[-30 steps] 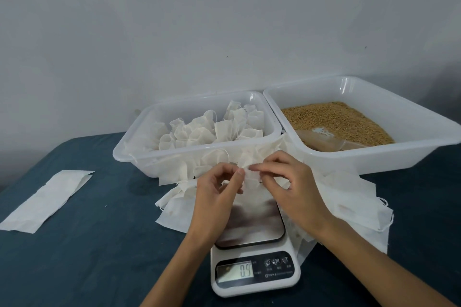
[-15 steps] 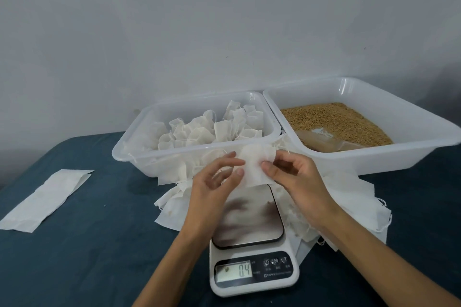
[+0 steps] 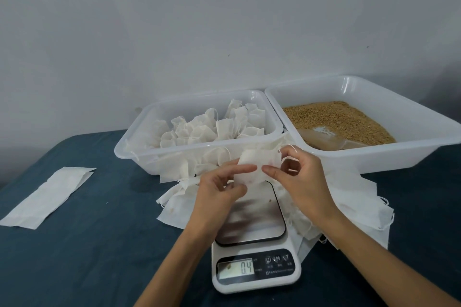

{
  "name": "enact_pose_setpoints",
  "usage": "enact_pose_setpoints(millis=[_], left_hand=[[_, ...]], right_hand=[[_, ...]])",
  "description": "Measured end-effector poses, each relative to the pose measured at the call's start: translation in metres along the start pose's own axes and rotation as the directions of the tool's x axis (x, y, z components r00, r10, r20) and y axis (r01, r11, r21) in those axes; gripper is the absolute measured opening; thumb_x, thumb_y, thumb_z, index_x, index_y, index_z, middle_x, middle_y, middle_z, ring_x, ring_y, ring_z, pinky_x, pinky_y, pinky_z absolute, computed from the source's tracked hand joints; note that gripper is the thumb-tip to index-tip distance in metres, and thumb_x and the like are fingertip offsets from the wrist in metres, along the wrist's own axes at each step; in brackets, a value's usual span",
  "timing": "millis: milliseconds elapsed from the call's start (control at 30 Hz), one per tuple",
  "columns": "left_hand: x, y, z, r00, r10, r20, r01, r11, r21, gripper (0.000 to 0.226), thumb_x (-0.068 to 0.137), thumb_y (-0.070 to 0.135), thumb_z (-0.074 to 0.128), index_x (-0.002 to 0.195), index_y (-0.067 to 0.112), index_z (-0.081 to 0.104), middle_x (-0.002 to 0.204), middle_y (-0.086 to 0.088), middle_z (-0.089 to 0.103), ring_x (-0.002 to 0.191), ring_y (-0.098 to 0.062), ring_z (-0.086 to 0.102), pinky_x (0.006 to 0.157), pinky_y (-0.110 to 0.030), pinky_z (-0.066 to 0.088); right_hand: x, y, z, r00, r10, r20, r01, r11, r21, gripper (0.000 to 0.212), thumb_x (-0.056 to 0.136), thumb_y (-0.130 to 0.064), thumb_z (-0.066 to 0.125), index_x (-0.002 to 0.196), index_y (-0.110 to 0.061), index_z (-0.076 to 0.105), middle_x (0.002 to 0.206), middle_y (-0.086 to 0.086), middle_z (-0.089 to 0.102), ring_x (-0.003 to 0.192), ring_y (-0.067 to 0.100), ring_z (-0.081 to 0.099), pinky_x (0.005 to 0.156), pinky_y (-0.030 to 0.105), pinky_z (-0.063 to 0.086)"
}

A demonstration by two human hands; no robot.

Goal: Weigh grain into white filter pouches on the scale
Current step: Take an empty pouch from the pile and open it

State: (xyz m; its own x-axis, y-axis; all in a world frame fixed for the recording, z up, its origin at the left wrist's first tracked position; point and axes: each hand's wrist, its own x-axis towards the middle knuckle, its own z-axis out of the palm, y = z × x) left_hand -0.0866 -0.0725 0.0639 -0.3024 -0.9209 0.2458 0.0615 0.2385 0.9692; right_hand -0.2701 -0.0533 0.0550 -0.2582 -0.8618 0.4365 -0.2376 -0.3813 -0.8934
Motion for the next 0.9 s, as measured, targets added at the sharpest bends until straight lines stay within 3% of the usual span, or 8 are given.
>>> enact_pose_setpoints(millis=[100,200,367,433,567,733,800,900], left_hand=[[0.001,-0.002,-0.001,1.0,0.006,-0.02,-0.006,1.0,0.002,0.059,0.082,-0.025,0.056,0.102,0.023,0.084,0.104,0.007,0.077,0.085,-0.001,0.064,0.075,-0.012,0.048],[0.001,-0.003,-0.003,0.999,0.01,-0.036,-0.011,1.0,-0.002,0.058,0.082,-0.024,0.057,0.109,0.021,0.082,0.104,0.005,0.076,0.086,-0.008,0.06,0.075,-0.021,0.047],[0.003,-0.005,-0.005,0.998,0.025,-0.062,-0.027,0.999,-0.028,0.038,0.09,-0.007,0.069,0.106,0.025,0.083,0.083,0.013,0.064,0.082,-0.01,0.055,0.081,-0.018,0.049],[0.004,-0.006,-0.006,0.996,0.04,-0.078,-0.043,0.998,-0.039,0.037,0.092,-0.006,0.07,0.106,0.025,0.083,0.087,0.01,0.065,0.085,-0.01,0.057,0.083,-0.019,0.049],[0.005,-0.008,-0.009,0.992,0.032,-0.12,-0.04,0.997,-0.068,0.039,0.092,-0.006,0.069,0.109,0.027,0.082,0.092,0.004,0.068,0.086,-0.011,0.061,0.086,-0.023,0.052],[0.005,-0.011,-0.009,0.991,-0.016,-0.13,0.005,0.996,-0.087,0.043,0.087,-0.005,0.069,0.111,0.028,0.082,0.093,0.0,0.072,0.086,-0.012,0.062,0.086,-0.027,0.052],[0.005,-0.01,-0.007,0.991,-0.037,-0.129,0.022,0.992,-0.12,0.042,0.086,-0.003,0.07,0.111,0.028,0.082,0.104,-0.003,0.078,0.093,-0.015,0.066,0.09,-0.029,0.054],[0.005,-0.007,-0.008,0.99,-0.08,-0.116,0.052,0.972,-0.23,0.04,0.078,0.006,0.072,0.112,0.026,0.082,0.111,-0.013,0.078,0.1,-0.023,0.07,0.095,-0.036,0.057]], right_hand=[[-0.002,-0.003,0.0,0.998,0.031,0.06,-0.037,0.995,0.091,0.018,0.085,-0.007,0.079,0.086,-0.015,0.062,0.077,-0.004,0.061,0.049,0.012,0.05,0.049,0.023,0.043],[-0.002,-0.005,0.0,0.996,0.056,0.073,-0.068,0.983,0.172,0.013,0.089,-0.008,0.076,0.092,-0.01,0.063,0.097,0.01,0.067,0.046,0.02,0.053,0.046,0.029,0.045],[0.0,-0.005,-0.002,0.99,0.108,0.095,-0.127,0.965,0.229,0.015,0.087,-0.002,0.075,0.099,-0.01,0.071,0.09,0.017,0.069,0.046,0.018,0.045,0.045,0.029,0.045],[0.001,-0.005,-0.002,0.984,0.137,0.116,-0.162,0.955,0.25,0.017,0.086,-0.001,0.076,0.1,-0.008,0.071,0.09,0.022,0.067,0.046,0.018,0.043,0.044,0.029,0.045],[0.001,-0.005,-0.002,0.966,0.148,0.211,-0.201,0.946,0.254,0.015,0.091,-0.014,0.074,0.105,-0.011,0.071,0.1,0.009,0.074,0.043,0.022,0.055,0.043,0.03,0.049],[-0.001,-0.003,-0.002,0.984,0.13,0.121,-0.156,0.959,0.236,0.016,0.093,-0.03,0.071,0.086,-0.016,0.072,0.065,0.024,0.066,0.037,0.026,0.059,0.04,0.029,0.048],[0.001,-0.003,-0.003,0.992,0.101,0.071,-0.115,0.967,0.229,0.025,0.089,-0.033,0.073,0.071,-0.017,0.069,0.052,0.013,0.058,0.037,0.024,0.058,0.041,0.027,0.047],[0.002,-0.007,-0.004,0.989,0.067,0.133,-0.101,0.958,0.268,0.017,0.088,-0.029,0.075,0.077,-0.017,0.073,0.065,0.006,0.064,0.042,0.023,0.059,0.044,0.029,0.05]])
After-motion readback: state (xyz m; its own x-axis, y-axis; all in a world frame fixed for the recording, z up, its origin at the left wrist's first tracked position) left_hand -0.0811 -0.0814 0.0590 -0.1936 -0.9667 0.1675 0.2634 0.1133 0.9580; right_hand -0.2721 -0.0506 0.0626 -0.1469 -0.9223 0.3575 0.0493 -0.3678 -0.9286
